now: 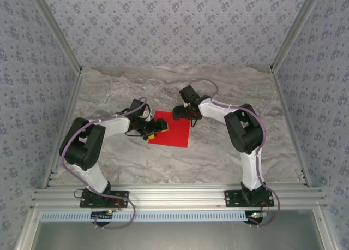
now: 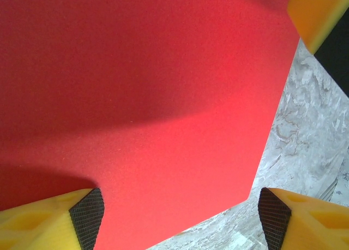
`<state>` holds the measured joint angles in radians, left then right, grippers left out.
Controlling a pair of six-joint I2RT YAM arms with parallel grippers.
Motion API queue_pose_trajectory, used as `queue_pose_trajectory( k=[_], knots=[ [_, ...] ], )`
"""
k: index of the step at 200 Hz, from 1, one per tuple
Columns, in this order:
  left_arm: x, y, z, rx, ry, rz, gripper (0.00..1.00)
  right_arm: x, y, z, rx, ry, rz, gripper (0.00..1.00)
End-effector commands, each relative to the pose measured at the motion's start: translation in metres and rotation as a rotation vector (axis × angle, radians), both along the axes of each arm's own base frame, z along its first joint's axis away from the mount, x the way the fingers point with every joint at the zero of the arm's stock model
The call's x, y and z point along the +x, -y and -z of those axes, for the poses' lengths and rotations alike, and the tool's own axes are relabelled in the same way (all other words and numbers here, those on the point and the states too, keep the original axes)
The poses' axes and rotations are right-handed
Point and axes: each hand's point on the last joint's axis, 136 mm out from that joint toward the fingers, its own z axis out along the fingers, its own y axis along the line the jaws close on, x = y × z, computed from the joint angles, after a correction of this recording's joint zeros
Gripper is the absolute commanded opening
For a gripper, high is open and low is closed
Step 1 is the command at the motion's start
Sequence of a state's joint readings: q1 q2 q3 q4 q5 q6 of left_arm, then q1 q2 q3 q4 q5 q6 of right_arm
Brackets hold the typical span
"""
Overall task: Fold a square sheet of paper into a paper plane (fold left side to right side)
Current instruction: Pick up the square sheet of paper from the center of the table.
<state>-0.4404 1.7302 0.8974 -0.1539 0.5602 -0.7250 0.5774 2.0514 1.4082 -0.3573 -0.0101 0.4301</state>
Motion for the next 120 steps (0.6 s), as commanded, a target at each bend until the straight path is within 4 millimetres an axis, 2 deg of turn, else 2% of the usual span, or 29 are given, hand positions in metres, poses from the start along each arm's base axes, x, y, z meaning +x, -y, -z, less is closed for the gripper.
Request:
queue_pose_trajectory(
  k=[1,39,82,120],
  knots=[
    [-0.008,-0.002,0.015,0.04,-0.042,0.001,0.78,-0.024,-0.008,0.02,-0.017,-0.1,-0.02,0.89],
    [-0.009,-0.005,0.019,0.067,-0.042,-0.002,0.77,-0.041,-0.033,0.013,0.07,-0.13,-0.085,0.87],
    [-0.007,-0.005,0.018,0.064,-0.032,-0.011,0.76,-0.056,-0.043,0.002,0.062,-0.135,-0.14,0.86],
    [-0.002,0.001,0.007,0.024,0.003,-0.012,0.76,-0.068,-0.048,-0.002,0.058,-0.154,-0.174,0.75]
  ],
)
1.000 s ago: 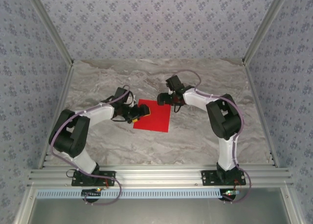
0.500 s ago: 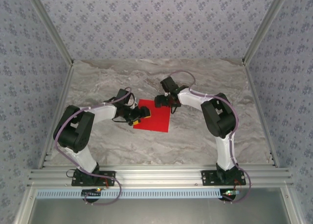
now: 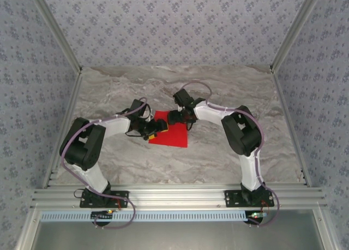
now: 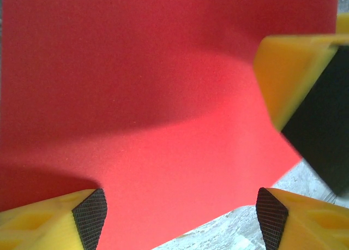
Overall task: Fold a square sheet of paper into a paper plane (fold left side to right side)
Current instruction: Pick up the square sheet of paper from the center of the table.
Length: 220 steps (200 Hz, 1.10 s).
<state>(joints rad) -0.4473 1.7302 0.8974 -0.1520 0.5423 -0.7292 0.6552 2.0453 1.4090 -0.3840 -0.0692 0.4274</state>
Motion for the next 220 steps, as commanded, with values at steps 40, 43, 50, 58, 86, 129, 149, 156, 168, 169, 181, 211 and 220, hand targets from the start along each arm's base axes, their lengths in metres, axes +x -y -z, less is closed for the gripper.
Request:
queue_pose_trajectory(
  k=[40,43,50,58,86,129,149,156,168,169,181,211,220],
  knots=[
    [0.002,0.004,-0.004,-0.014,0.025,-0.006,0.76,-0.047,-0.019,-0.002,0.034,-0.129,-0.11,0.62],
    [0.002,0.004,-0.004,-0.016,0.026,-0.006,0.76,-0.047,-0.018,-0.002,0.033,-0.132,-0.109,0.6],
    [0.003,0.004,-0.007,-0.02,0.034,-0.005,0.76,-0.047,-0.019,-0.001,0.034,-0.132,-0.111,0.57],
    [0.004,0.003,-0.009,-0.022,0.042,-0.008,0.76,-0.047,-0.019,-0.002,0.039,-0.131,-0.111,0.53],
    [0.008,-0.006,-0.028,-0.051,0.087,-0.024,0.77,-0.045,-0.021,-0.006,0.092,-0.135,-0.108,0.41],
    [0.017,-0.044,-0.069,-0.106,0.19,-0.093,0.84,-0.041,-0.029,-0.035,0.257,-0.089,-0.142,0.22],
    [0.019,-0.066,-0.088,-0.145,0.239,-0.133,0.85,-0.041,-0.032,-0.056,0.363,-0.061,-0.177,0.18],
    [0.02,-0.073,-0.094,-0.159,0.258,-0.144,0.85,-0.041,-0.032,-0.064,0.399,-0.052,-0.191,0.17],
    [0.019,-0.083,-0.107,-0.187,0.291,-0.155,0.86,-0.041,-0.03,-0.082,0.461,-0.035,-0.216,0.16],
    [0.019,-0.083,-0.108,-0.189,0.294,-0.157,0.86,-0.041,-0.03,-0.083,0.466,-0.034,-0.22,0.16],
    [0.019,-0.089,-0.123,-0.224,0.336,-0.154,0.87,-0.043,-0.026,-0.104,0.531,-0.011,-0.257,0.16],
    [0.011,-0.083,-0.171,-0.337,0.467,-0.065,0.89,-0.06,-0.005,-0.16,0.686,0.042,-0.363,0.17],
    [0.007,-0.079,-0.188,-0.381,0.509,-0.023,0.91,-0.066,0.003,-0.179,0.724,0.068,-0.394,0.17]
  ],
)
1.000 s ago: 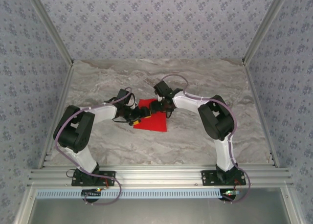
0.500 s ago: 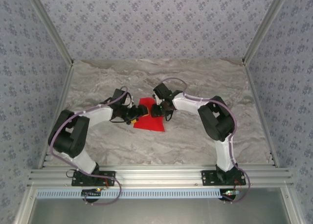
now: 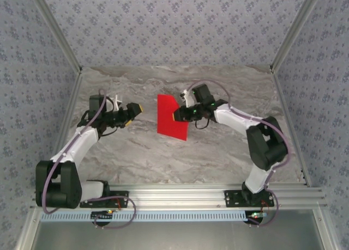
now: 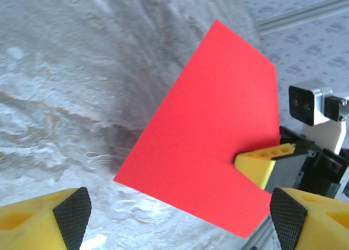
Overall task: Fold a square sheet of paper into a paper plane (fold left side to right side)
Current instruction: Pick up the square sheet of paper from the center of the table, then place a square sheet of paper at the center of the table.
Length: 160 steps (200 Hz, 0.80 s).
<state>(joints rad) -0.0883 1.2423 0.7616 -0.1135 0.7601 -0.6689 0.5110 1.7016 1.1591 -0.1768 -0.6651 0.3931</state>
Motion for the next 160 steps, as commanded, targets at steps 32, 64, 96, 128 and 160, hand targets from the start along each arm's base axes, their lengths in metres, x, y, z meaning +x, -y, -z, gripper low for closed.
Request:
queue_pose_trajectory(
  k=[32,64,96,128,160],
  knots=[
    [-0.029,0.031,-0.103,-0.16,0.347,0.28,0.96,-0.052,0.025,-0.115,0.277,0.163,-0.24,0.17],
    [-0.049,0.055,-0.136,-0.186,0.468,0.419,0.98,-0.076,0.024,-0.148,0.307,0.212,-0.309,0.17],
    [-0.066,0.078,-0.155,-0.193,0.547,0.511,0.98,-0.076,0.024,-0.164,0.312,0.236,-0.305,0.17],
    [-0.07,0.09,-0.158,-0.2,0.546,0.546,0.97,-0.088,0.019,-0.175,0.358,0.239,-0.362,0.17],
    [-0.075,0.1,-0.158,-0.199,0.549,0.588,0.91,-0.096,0.019,-0.178,0.373,0.235,-0.389,0.18]
  ],
)
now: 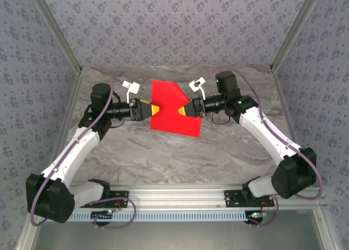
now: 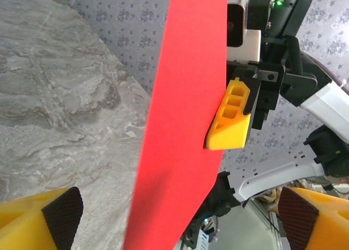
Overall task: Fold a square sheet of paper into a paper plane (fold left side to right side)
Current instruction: Place a square sheet of paper at the center of the table, then first fold in half a square sheet of paper at the center of the table.
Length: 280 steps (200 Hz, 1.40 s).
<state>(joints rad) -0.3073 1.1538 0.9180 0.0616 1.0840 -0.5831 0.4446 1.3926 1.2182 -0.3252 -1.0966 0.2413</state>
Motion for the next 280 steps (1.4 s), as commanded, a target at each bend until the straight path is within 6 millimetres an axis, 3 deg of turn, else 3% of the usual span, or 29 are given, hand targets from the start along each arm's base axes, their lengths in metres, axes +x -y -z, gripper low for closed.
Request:
queue_pose_trajectory(
  k=[1,20,36,51,65,92,99,124,157,193,225,280],
  knots=[
    [-0.007,0.008,-0.02,-0.015,0.092,0.054,0.91,-0.016,0.0,-0.022,0.04,0.033,-0.059,0.18],
    [-0.011,0.012,-0.023,-0.021,0.103,0.077,0.73,-0.013,0.001,-0.017,0.017,0.028,-0.036,0.19],
    [-0.012,0.013,-0.023,-0.02,0.106,0.08,0.47,-0.009,0.004,-0.011,-0.006,0.024,-0.009,0.21],
    [-0.009,0.013,-0.017,-0.004,0.095,0.058,0.22,-0.002,0.009,-0.007,-0.034,0.028,0.037,0.3],
    [-0.003,0.011,-0.003,0.025,0.065,0.022,0.09,0.009,0.018,0.002,-0.085,0.039,0.113,0.41],
    [0.015,0.01,0.043,0.095,-0.052,-0.053,0.08,0.038,0.051,0.022,-0.225,0.075,0.345,0.63],
    [0.02,0.009,0.059,0.118,-0.091,-0.071,0.07,0.044,0.065,0.044,-0.292,0.055,0.418,0.69],
    [0.031,0.01,0.114,0.185,-0.222,-0.101,0.08,0.057,0.101,0.077,-0.464,0.056,0.603,0.8],
    [0.044,0.005,0.184,0.3,-0.365,-0.161,0.07,0.056,0.109,0.115,-0.517,-0.02,0.648,0.79],
    [0.048,0.001,0.245,0.403,-0.494,-0.186,0.06,0.055,0.075,0.163,-0.448,-0.176,0.605,0.52],
    [0.049,-0.004,0.266,0.46,-0.537,-0.205,0.06,0.057,0.042,0.201,-0.483,-0.253,0.561,0.34],
    [0.047,-0.004,0.258,0.46,-0.533,-0.198,0.11,0.059,0.029,0.262,-0.614,-0.384,0.508,0.28]
  ],
)
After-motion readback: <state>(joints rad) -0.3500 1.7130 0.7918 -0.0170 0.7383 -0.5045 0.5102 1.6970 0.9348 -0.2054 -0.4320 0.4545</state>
